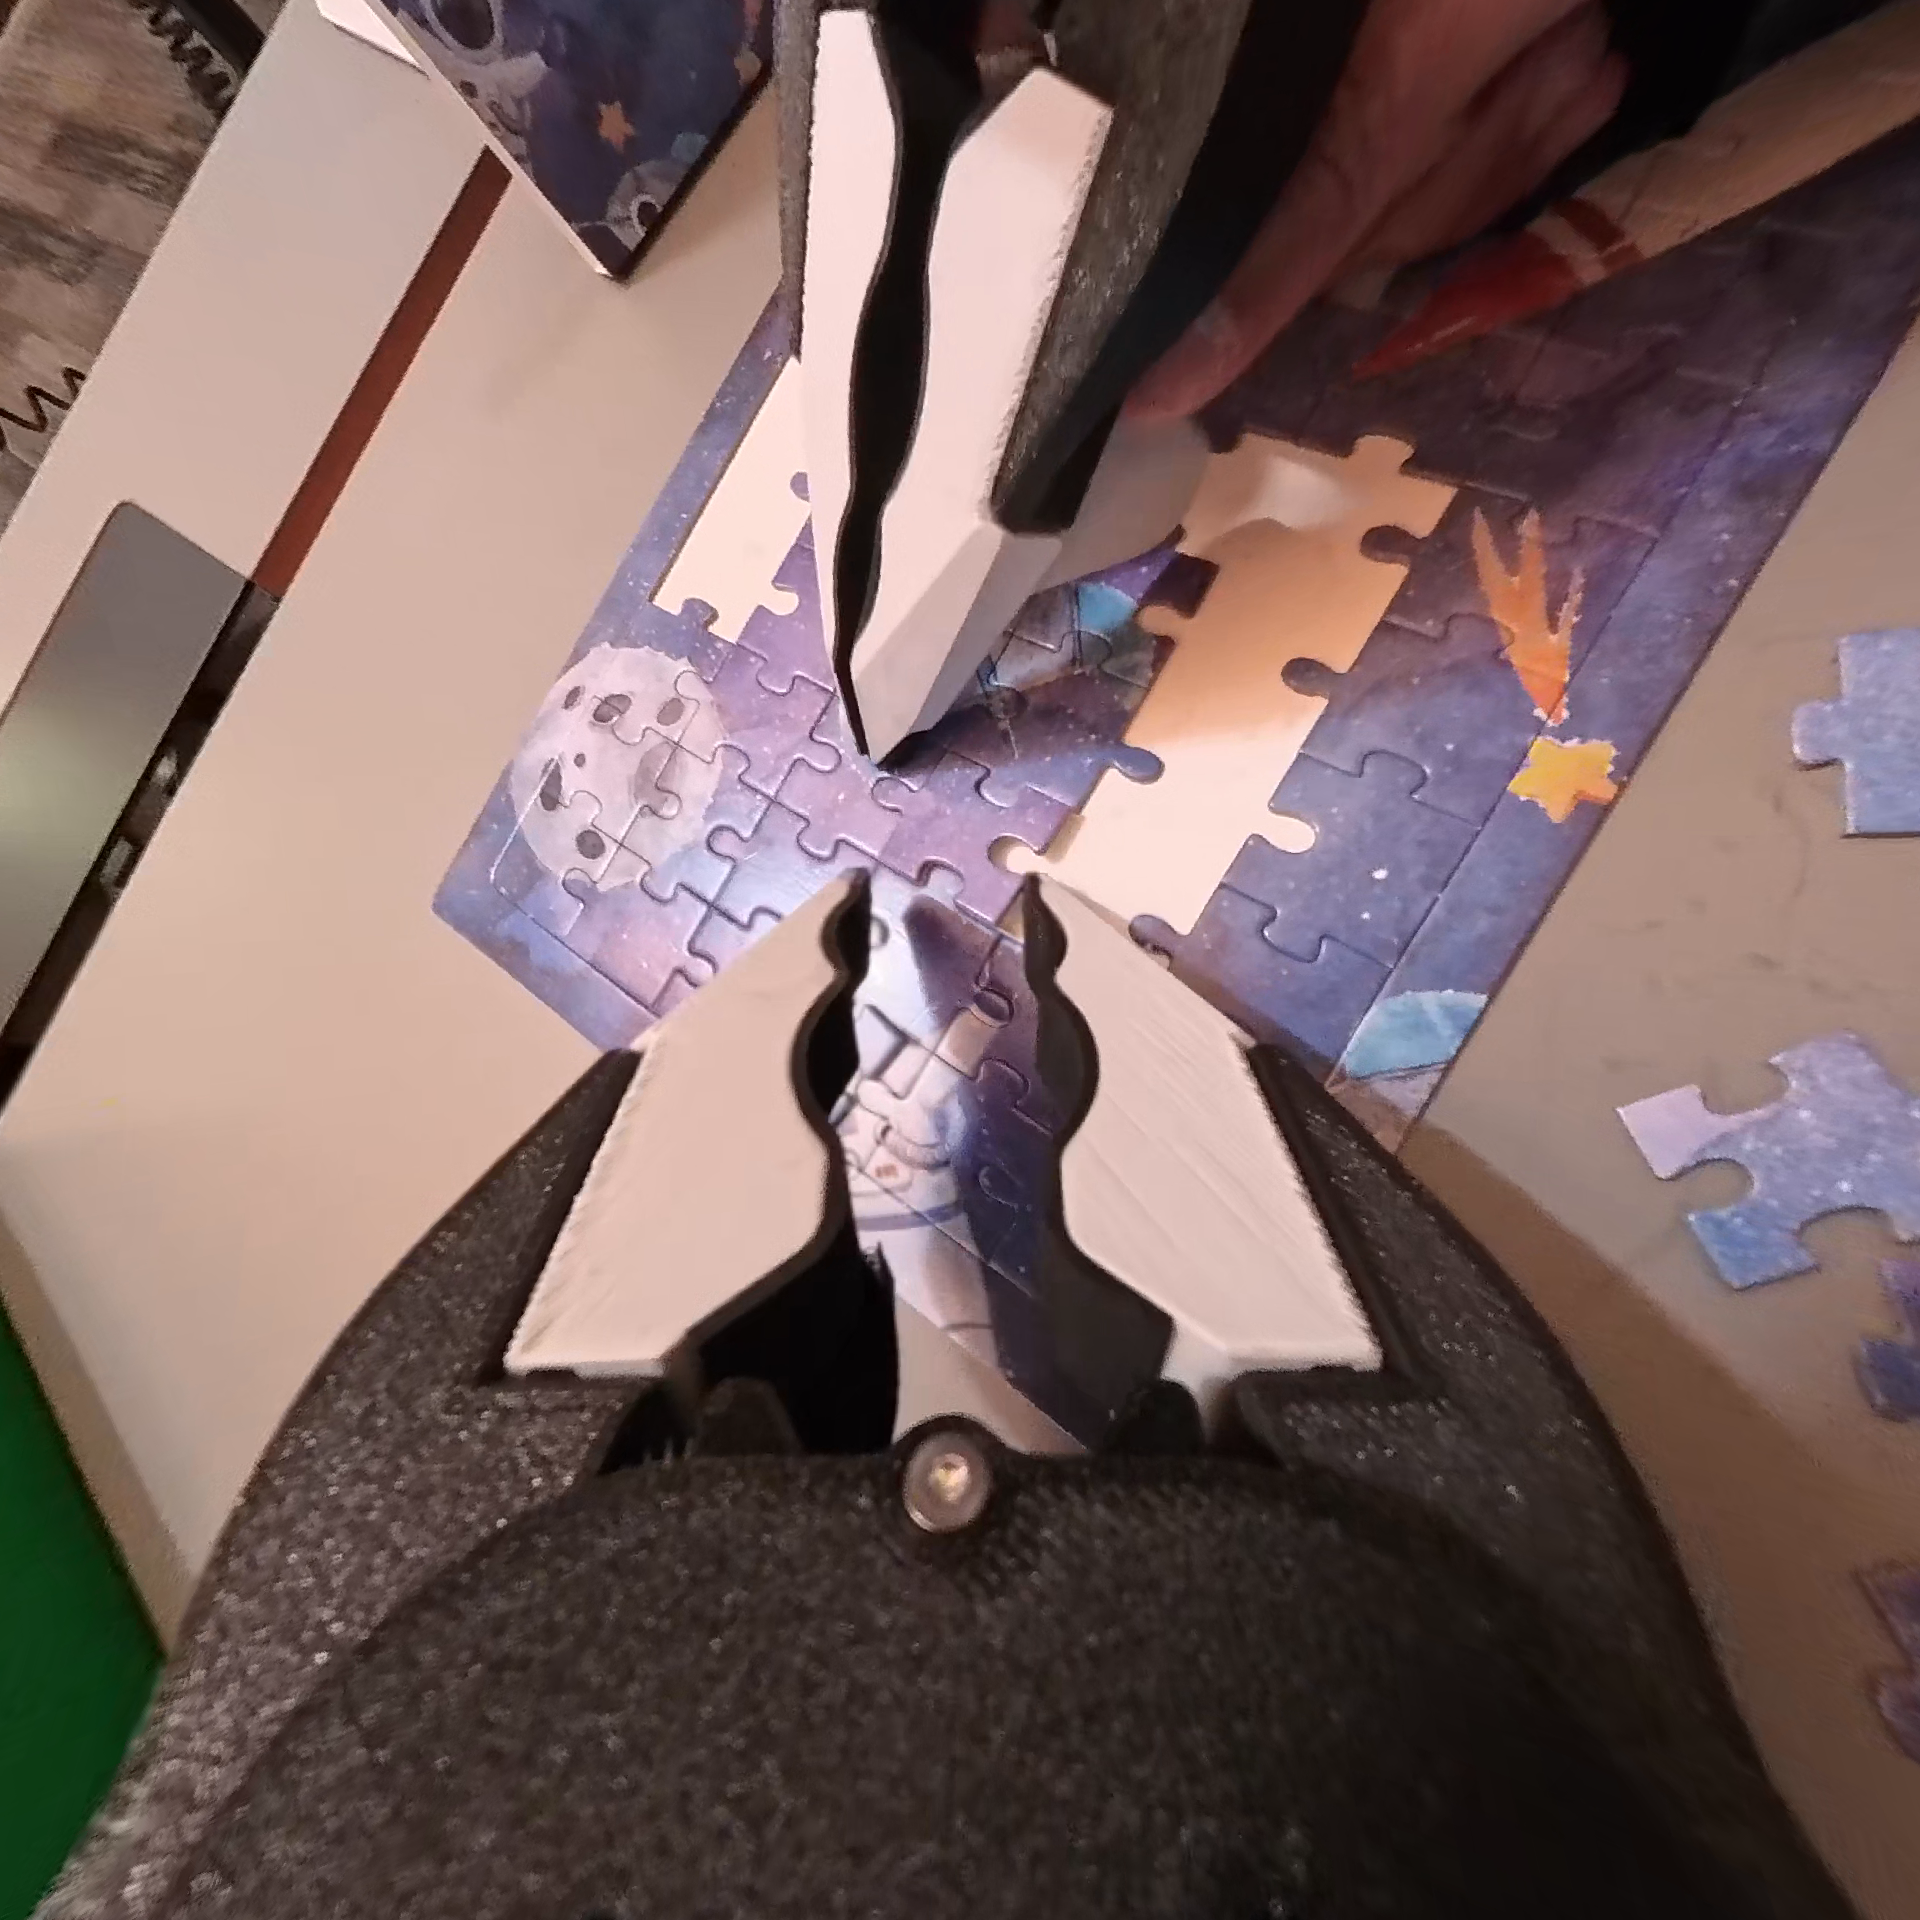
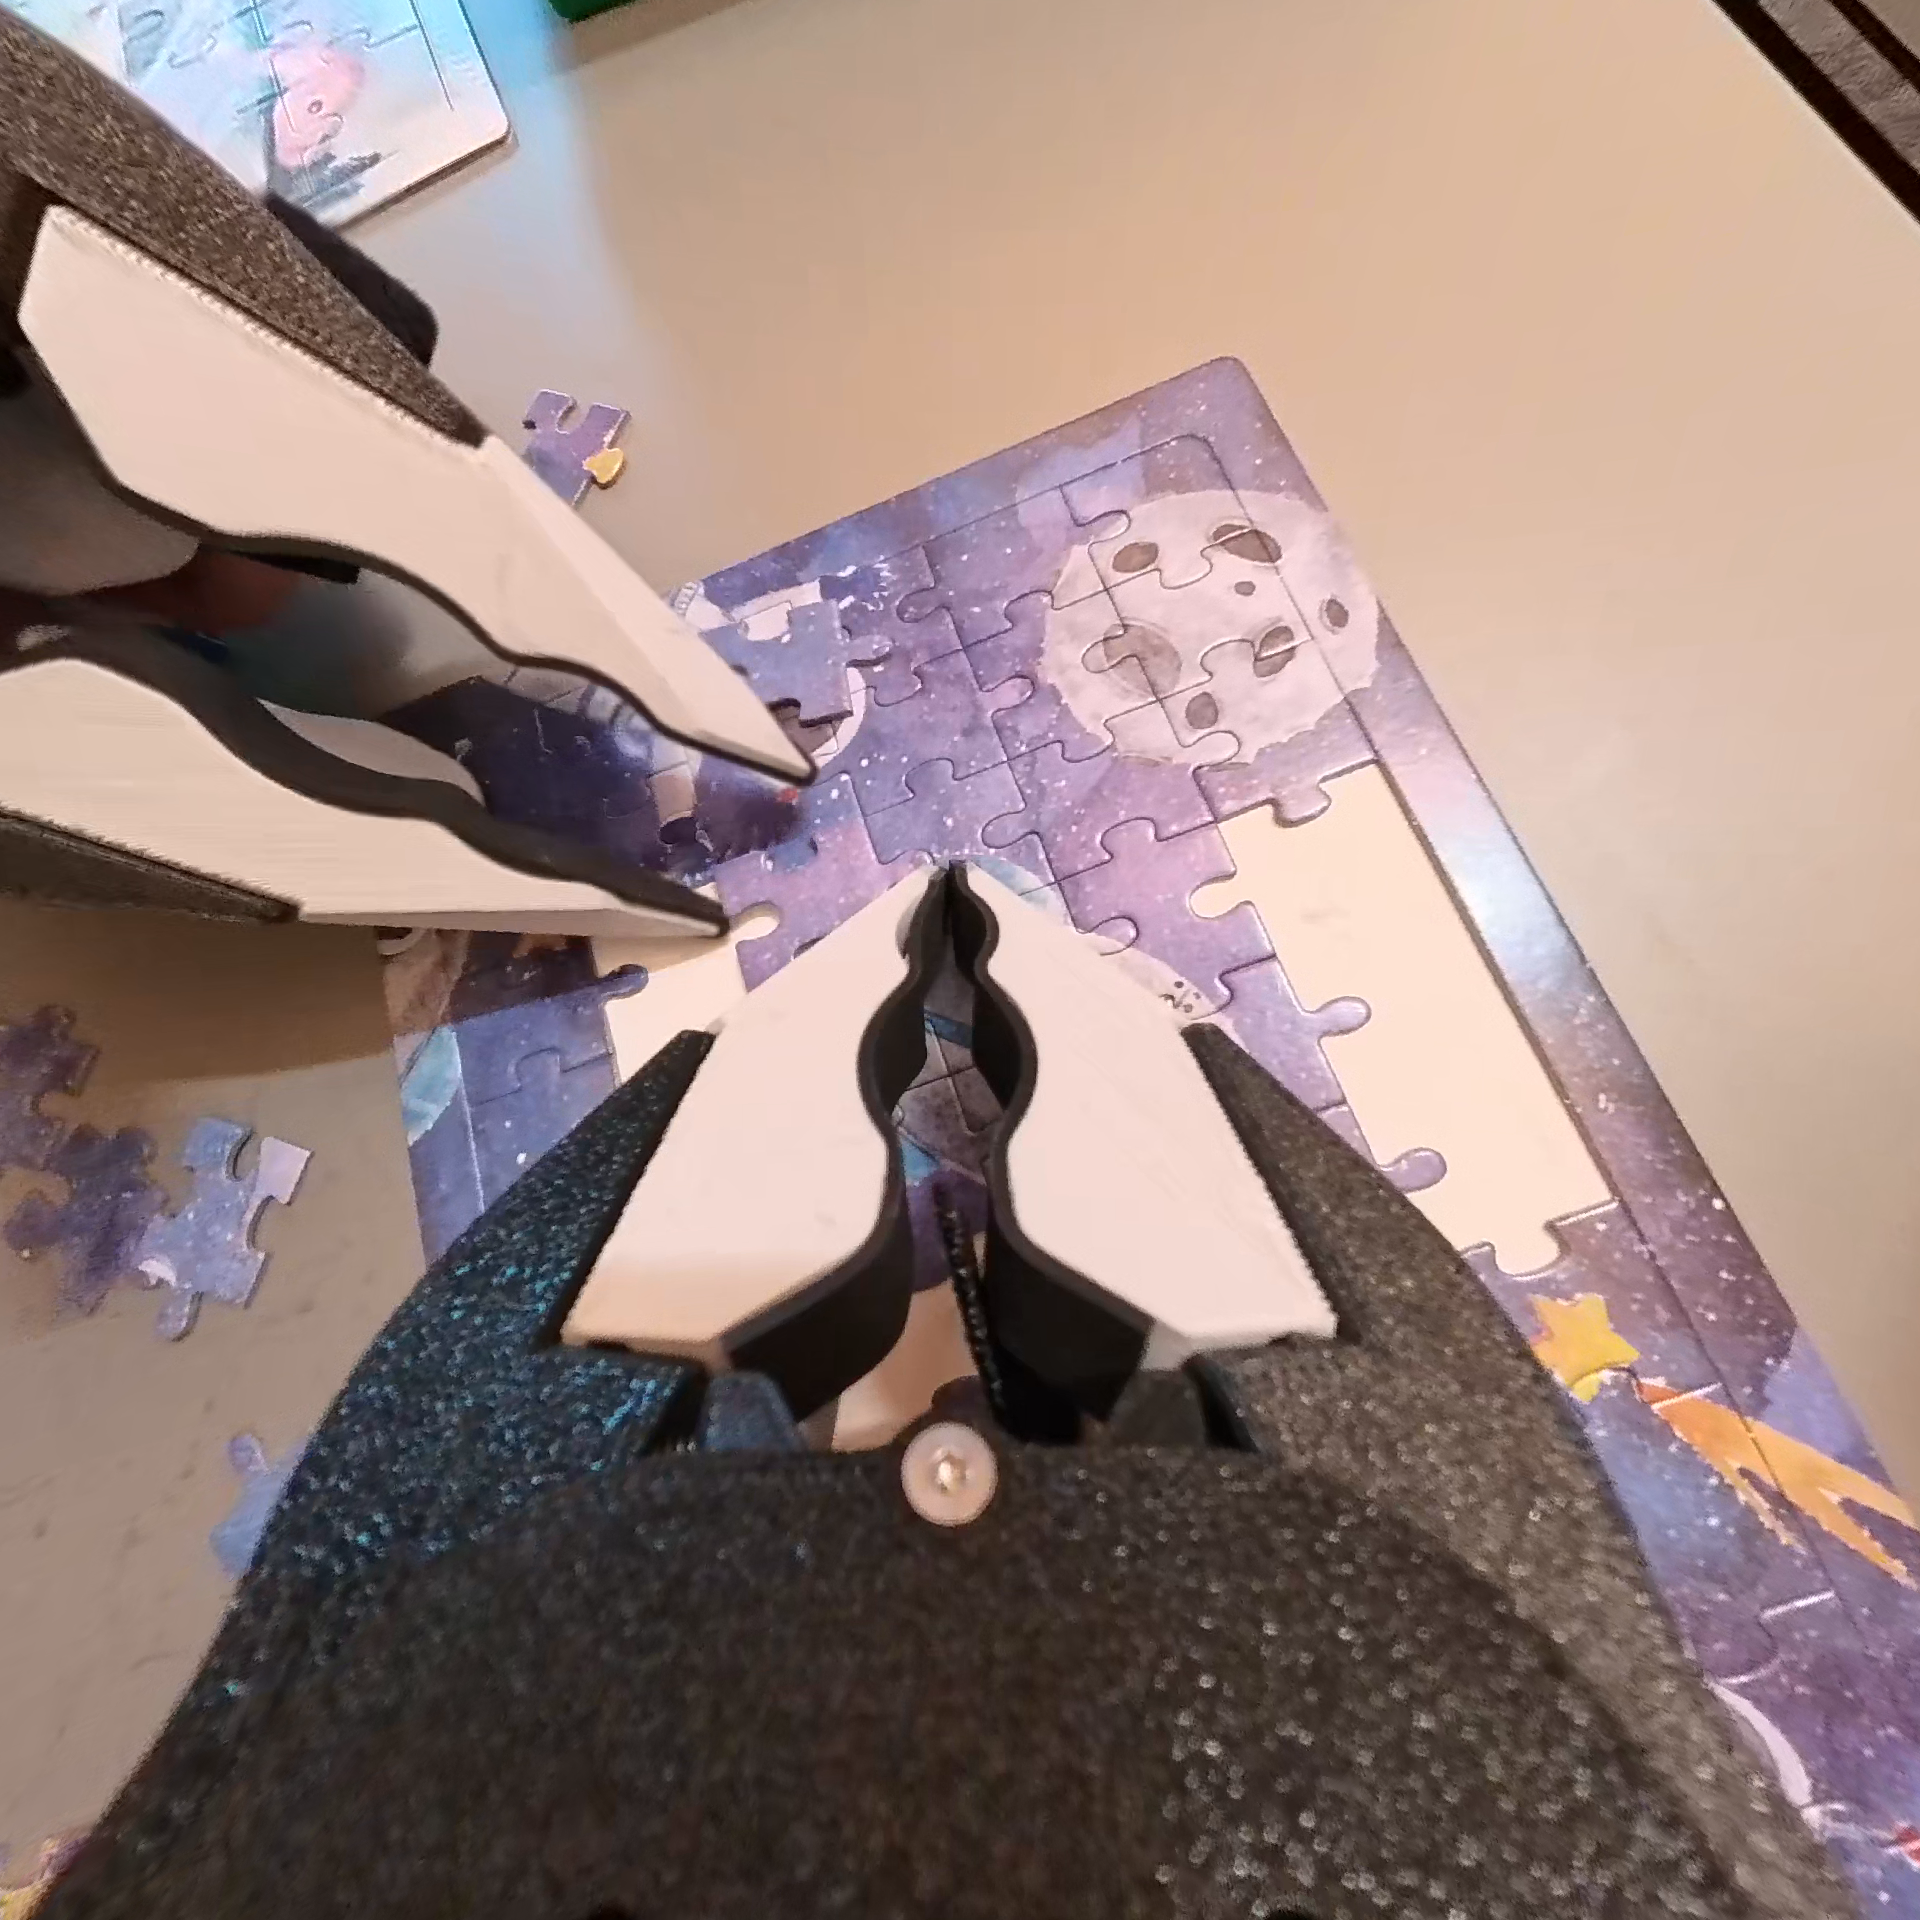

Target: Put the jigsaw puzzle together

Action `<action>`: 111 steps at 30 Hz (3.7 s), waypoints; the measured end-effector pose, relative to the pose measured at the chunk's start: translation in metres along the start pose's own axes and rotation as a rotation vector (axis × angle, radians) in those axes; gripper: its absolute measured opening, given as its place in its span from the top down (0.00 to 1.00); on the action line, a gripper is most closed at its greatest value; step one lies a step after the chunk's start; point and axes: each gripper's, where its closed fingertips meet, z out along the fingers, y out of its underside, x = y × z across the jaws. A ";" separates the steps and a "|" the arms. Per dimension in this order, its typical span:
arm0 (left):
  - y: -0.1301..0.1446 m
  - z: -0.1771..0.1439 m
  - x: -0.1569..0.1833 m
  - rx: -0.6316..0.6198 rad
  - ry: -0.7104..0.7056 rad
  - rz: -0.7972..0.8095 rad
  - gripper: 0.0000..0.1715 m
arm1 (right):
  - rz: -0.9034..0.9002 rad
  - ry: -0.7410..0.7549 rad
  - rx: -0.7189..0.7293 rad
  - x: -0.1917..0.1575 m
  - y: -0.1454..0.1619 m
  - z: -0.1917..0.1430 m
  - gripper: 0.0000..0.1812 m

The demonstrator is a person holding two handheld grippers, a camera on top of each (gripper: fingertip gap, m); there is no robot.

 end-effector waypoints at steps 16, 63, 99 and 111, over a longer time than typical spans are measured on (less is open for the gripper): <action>-0.012 -0.002 0.005 0.061 0.031 0.085 0.90 | 0.028 -0.023 0.008 0.000 0.000 0.000 1.00; -0.059 0.037 0.056 0.112 -0.001 0.485 0.99 | 0.028 0.089 -0.079 0.010 0.050 -0.058 1.00; 0.105 -0.078 -0.048 -0.062 -0.034 -0.467 0.77 | -0.089 0.192 -0.060 0.016 0.040 -0.069 1.00; 0.103 -0.116 -0.042 0.013 -0.091 -0.539 0.77 | -0.156 0.237 -0.022 0.011 0.026 -0.075 1.00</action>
